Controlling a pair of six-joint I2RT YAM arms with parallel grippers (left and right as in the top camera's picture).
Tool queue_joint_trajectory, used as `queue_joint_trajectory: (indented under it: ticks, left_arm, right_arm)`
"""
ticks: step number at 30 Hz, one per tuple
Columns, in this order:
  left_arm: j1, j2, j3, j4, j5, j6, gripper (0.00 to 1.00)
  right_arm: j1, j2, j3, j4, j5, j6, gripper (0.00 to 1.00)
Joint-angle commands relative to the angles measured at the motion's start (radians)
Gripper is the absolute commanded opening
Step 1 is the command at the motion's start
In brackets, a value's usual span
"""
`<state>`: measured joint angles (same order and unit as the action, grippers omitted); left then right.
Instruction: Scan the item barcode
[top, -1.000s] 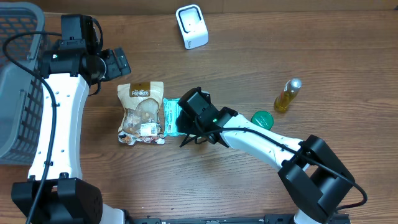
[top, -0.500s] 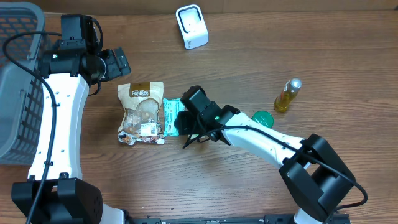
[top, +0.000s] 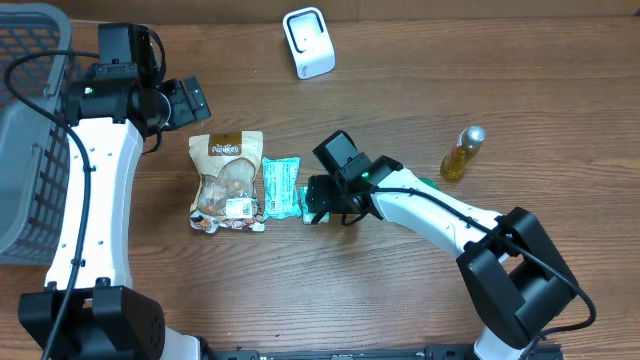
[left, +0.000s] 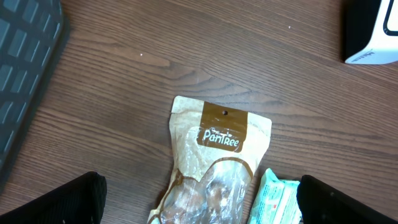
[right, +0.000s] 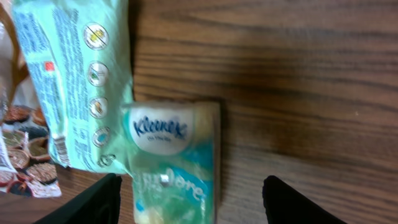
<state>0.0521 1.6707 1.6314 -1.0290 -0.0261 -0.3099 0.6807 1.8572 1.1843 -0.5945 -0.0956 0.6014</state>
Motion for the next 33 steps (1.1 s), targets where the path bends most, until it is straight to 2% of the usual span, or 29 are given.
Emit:
queue_joint_trajectory:
  ticks: [1, 3, 6, 11, 19, 23, 25, 26, 28, 33]
  left_arm:
    - [-0.007, -0.002, 0.009, 0.001, -0.003, 0.008, 1.00]
    - [-0.007, -0.002, 0.009, 0.000, -0.003, 0.008, 0.99]
    - [-0.007, -0.002, 0.009, 0.000, -0.003, 0.008, 0.99]
    - [-0.007, -0.002, 0.009, 0.000, -0.003, 0.008, 1.00]
    - [-0.007, -0.002, 0.009, 0.000, -0.003, 0.008, 1.00]
    - [-0.007, -0.002, 0.009, 0.000, -0.003, 0.008, 1.00]
    - [-0.007, -0.002, 0.009, 0.001, -0.003, 0.008, 0.99]
    - [-0.007, -0.002, 0.009, 0.000, -0.003, 0.008, 1.00]
    - [-0.007, -0.002, 0.009, 0.000, -0.003, 0.008, 0.99]
    - [-0.007, -0.002, 0.009, 0.001, -0.003, 0.008, 1.00]
  right_arm:
    - [-0.003, 0.004, 0.006, -0.014, 0.014, -0.004, 0.66]
    - [-0.003, 0.004, 0.006, -0.014, 0.011, -0.004, 0.55]
    - [-0.003, 0.004, 0.006, -0.014, 0.011, -0.004, 0.44]
    - [-0.003, 0.004, 0.006, -0.017, 0.012, -0.004, 0.31]
    - [-0.006, 0.030, 0.006, -0.017, -0.001, -0.004, 0.27]
    - [-0.064, 0.077, 0.006, -0.017, -0.126, -0.004, 0.25]
    - [-0.106, 0.119, 0.006, -0.017, -0.209, -0.004, 0.18]
    - [-0.120, 0.130, 0.006, -0.016, -0.237, -0.003, 0.11]
    - [-0.130, 0.131, 0.006, -0.013, -0.250, 0.013, 0.04]
    - [-0.134, 0.130, 0.007, 0.016, -0.315, 0.029, 0.05]
